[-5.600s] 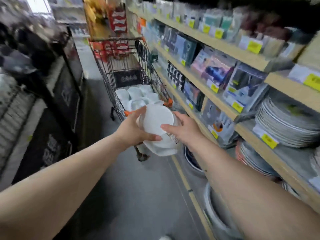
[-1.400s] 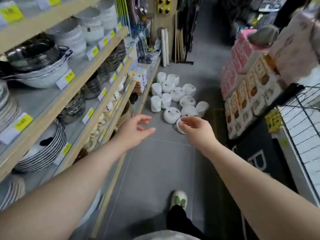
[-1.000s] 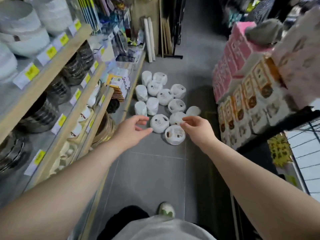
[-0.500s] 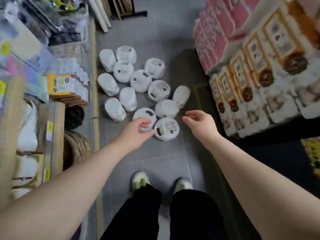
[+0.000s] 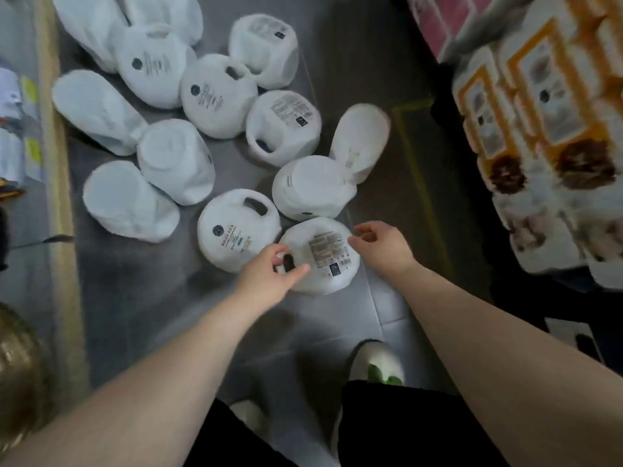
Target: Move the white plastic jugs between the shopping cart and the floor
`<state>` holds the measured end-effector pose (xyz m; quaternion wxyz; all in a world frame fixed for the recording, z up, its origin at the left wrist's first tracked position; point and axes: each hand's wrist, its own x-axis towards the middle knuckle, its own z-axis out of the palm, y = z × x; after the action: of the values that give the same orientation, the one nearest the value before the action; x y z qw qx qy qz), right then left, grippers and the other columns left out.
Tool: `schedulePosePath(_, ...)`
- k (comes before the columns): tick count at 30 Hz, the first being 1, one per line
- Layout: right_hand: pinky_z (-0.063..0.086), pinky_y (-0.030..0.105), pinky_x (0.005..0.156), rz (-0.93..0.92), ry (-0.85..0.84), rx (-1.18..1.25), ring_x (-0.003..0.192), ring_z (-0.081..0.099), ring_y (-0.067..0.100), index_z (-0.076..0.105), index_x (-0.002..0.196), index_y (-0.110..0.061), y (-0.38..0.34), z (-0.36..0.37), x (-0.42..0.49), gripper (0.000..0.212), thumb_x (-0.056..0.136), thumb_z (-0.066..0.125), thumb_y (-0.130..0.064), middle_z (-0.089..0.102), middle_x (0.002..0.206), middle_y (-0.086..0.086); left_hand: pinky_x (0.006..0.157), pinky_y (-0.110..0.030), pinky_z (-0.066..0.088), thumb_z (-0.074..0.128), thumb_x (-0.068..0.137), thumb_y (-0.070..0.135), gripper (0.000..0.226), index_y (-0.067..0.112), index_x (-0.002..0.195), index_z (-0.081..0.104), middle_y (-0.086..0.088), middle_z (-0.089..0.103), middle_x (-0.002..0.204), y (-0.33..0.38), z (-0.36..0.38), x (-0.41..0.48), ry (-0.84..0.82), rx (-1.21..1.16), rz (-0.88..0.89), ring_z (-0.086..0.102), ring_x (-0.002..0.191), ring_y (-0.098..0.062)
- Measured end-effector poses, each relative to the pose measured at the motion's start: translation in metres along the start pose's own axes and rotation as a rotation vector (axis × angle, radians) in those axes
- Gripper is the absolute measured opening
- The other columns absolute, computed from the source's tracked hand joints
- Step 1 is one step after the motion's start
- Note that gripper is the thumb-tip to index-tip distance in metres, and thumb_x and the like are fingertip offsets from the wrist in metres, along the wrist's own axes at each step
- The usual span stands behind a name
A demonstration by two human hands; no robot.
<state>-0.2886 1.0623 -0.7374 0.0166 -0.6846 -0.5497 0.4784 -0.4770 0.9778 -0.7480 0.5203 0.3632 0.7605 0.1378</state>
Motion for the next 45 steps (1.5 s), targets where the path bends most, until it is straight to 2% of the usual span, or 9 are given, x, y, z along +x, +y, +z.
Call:
schedulePosePath(5, 0.034, 0.038, 0.111, -0.085, -0.085, -0.119, 0.131, 0.046, 0.024, 0.044, 0.143, -0.025, 0.045, 0.053, 0.092, 0.060, 0.089, 0.061, -0.046, 0.052, 0.140, 0.006, 0.114, -0.038, 0.028, 0.072, 0.079, 0.049, 0.085, 0.023, 0.148, 0.030, -0.004, 0.034, 0.152, -0.046, 0.051, 0.081, 0.072, 0.074, 0.055, 0.033, 0.140, -0.023)
schedulePosePath(9, 0.040, 0.047, 0.108, -0.095, -0.190, 0.032, 0.129, 0.050, 0.022, 0.026, 0.146, -0.045, 0.073, 0.086, 0.132, 0.103, 0.057, 0.068, -0.075, 0.048, 0.143, 0.001, 0.114, -0.033, 0.022, 0.076, 0.074, 0.048, 0.101, 0.027, 0.152, 0.015, -0.009, 0.021, 0.154, -0.068, 0.079, 0.108, 0.131, -0.033, 0.030, 0.025, 0.143, -0.024)
schedulePosePath(15, 0.055, 0.033, 0.091, -0.056, -0.273, 0.419, 0.110, 0.065, 0.013, 0.036, 0.145, -0.034, 0.097, 0.087, 0.146, 0.094, 0.068, 0.087, -0.022, 0.067, 0.120, -0.001, 0.107, -0.023, 0.019, 0.087, 0.060, 0.045, 0.122, 0.031, 0.152, 0.009, -0.002, 0.019, 0.157, -0.076, 0.083, 0.133, 0.102, -0.104, 0.030, 0.022, 0.144, -0.018)
schedulePosePath(18, 0.054, 0.033, 0.093, -0.025, -0.249, 0.432, 0.108, 0.065, 0.012, 0.041, 0.142, -0.029, 0.097, 0.088, 0.142, 0.094, 0.063, 0.090, -0.022, 0.066, 0.120, -0.001, 0.111, -0.031, 0.023, 0.090, 0.055, 0.046, 0.128, 0.035, 0.152, 0.008, -0.001, 0.021, 0.157, -0.077, 0.078, 0.136, 0.068, -0.070, 0.015, 0.023, 0.143, -0.020)
schedulePosePath(21, 0.056, 0.018, 0.075, -0.003, -0.229, 0.448, 0.098, 0.065, 0.005, 0.043, 0.141, -0.026, 0.091, 0.078, 0.129, 0.090, 0.064, 0.088, -0.014, 0.066, 0.113, -0.005, 0.114, -0.037, 0.025, 0.091, 0.048, 0.048, 0.132, 0.041, 0.150, 0.008, -0.003, 0.022, 0.155, -0.070, 0.071, 0.124, 0.062, -0.047, 0.008, 0.024, 0.143, -0.023)
schedulePosePath(25, 0.054, 0.014, 0.069, -0.011, -0.224, 0.476, 0.091, 0.065, -0.001, 0.042, 0.142, -0.025, 0.056, 0.035, 0.082, 0.092, 0.064, 0.088, -0.010, 0.066, 0.105, -0.010, 0.108, -0.034, 0.030, 0.093, 0.045, 0.045, 0.129, 0.044, 0.147, 0.014, 0.000, 0.025, 0.151, -0.033, 0.046, 0.070, 0.064, -0.051, 0.020, 0.032, 0.135, -0.018)
schedulePosePath(30, 0.056, 0.038, 0.090, -0.035, -0.239, 0.445, 0.105, 0.066, 0.013, 0.036, 0.146, -0.026, -0.023, -0.039, -0.023, 0.109, 0.054, 0.094, -0.025, 0.065, 0.121, -0.003, 0.105, -0.031, 0.033, 0.094, 0.044, 0.039, 0.127, 0.050, 0.144, 0.016, 0.000, 0.025, 0.147, 0.045, -0.018, -0.044, 0.069, -0.117, 0.056, 0.034, 0.124, -0.012)
schedulePosePath(37, 0.057, 0.037, 0.088, -0.173, -0.210, 0.402, 0.102, 0.066, 0.012, 0.034, 0.145, -0.029, -0.168, -0.134, -0.192, 0.105, 0.057, 0.092, -0.031, 0.064, 0.115, -0.008, 0.109, -0.036, 0.030, 0.095, 0.048, 0.033, 0.130, 0.045, 0.149, 0.014, -0.007, 0.026, 0.148, 0.152, -0.143, -0.221, 0.145, -0.116, 0.116, 0.032, 0.134, -0.022)
schedulePosePath(45, 0.057, 0.038, 0.087, -0.294, -0.192, 0.345, 0.102, 0.064, 0.013, 0.034, 0.144, -0.029, -0.280, -0.154, -0.333, 0.105, 0.056, 0.091, -0.039, 0.061, 0.115, -0.010, 0.104, -0.042, 0.044, 0.093, 0.046, 0.035, 0.117, 0.052, 0.141, 0.028, 0.006, 0.045, 0.140, 0.172, -0.253, -0.354, 0.178, -0.315, 0.218, 0.047, 0.124, -0.017)
